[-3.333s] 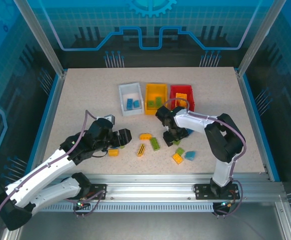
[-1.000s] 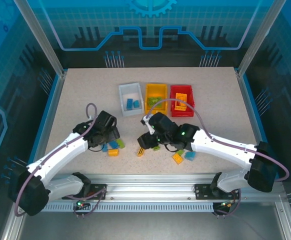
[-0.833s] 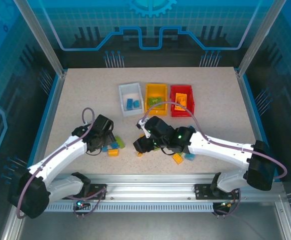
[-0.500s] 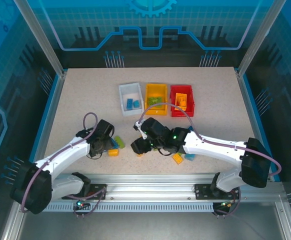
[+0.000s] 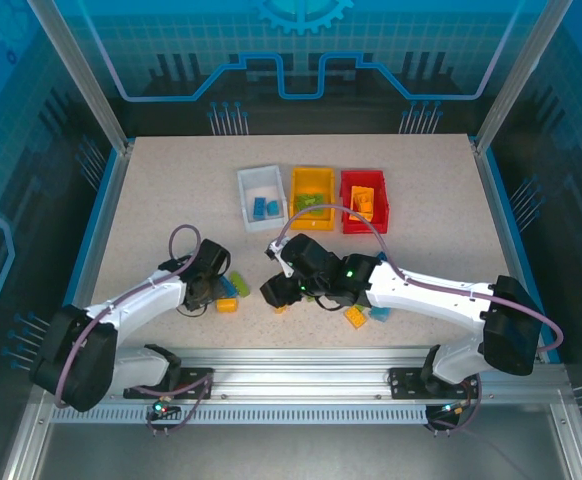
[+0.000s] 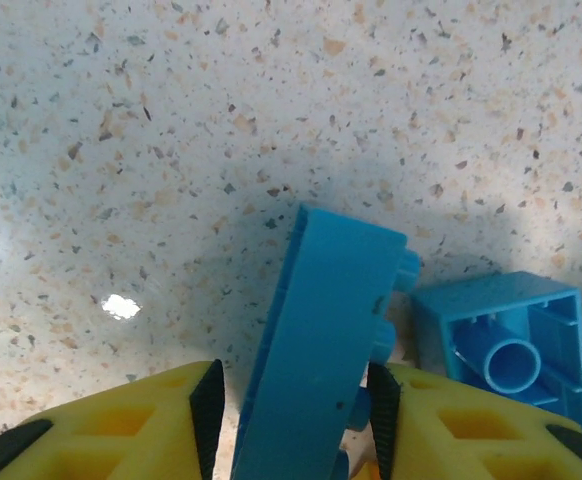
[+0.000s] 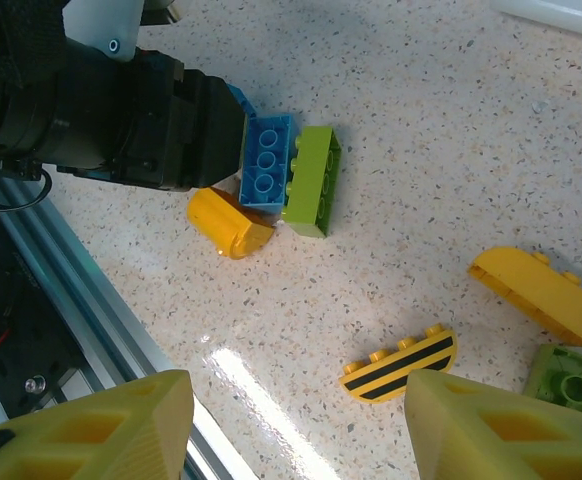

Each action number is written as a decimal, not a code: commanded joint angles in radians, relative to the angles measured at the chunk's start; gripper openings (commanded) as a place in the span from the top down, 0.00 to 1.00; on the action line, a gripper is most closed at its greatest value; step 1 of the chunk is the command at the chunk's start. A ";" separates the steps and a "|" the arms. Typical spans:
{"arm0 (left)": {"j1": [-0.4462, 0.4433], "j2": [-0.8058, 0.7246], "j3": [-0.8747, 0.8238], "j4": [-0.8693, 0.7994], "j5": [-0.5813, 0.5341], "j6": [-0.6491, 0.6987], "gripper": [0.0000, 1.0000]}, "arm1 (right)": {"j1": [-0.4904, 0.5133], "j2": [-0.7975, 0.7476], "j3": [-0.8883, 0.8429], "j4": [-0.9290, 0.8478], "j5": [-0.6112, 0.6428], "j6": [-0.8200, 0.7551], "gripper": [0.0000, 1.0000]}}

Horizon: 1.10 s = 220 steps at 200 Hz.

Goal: Sort the legos into containers by color

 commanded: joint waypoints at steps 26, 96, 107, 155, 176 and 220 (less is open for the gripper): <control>0.021 0.070 -0.016 0.056 -0.006 0.025 0.62 | 0.008 0.012 0.025 0.016 -0.007 0.015 0.40; 0.013 -0.092 0.257 -0.094 -0.008 0.184 0.97 | -0.082 -0.191 -0.103 0.043 0.157 0.119 0.41; -0.002 -0.030 0.364 -0.102 0.015 0.222 0.97 | -0.140 -0.239 -0.149 0.071 0.150 0.160 0.41; -0.015 0.372 0.788 -0.067 0.090 0.336 0.96 | -0.317 -0.241 -0.138 0.101 0.046 0.190 0.38; -0.012 0.583 0.990 -0.093 0.110 0.359 0.95 | -0.354 -0.207 -0.091 0.087 0.019 0.197 0.39; 0.015 0.904 1.326 -0.157 0.155 0.375 0.93 | -0.373 -0.175 -0.063 0.090 -0.012 0.199 0.39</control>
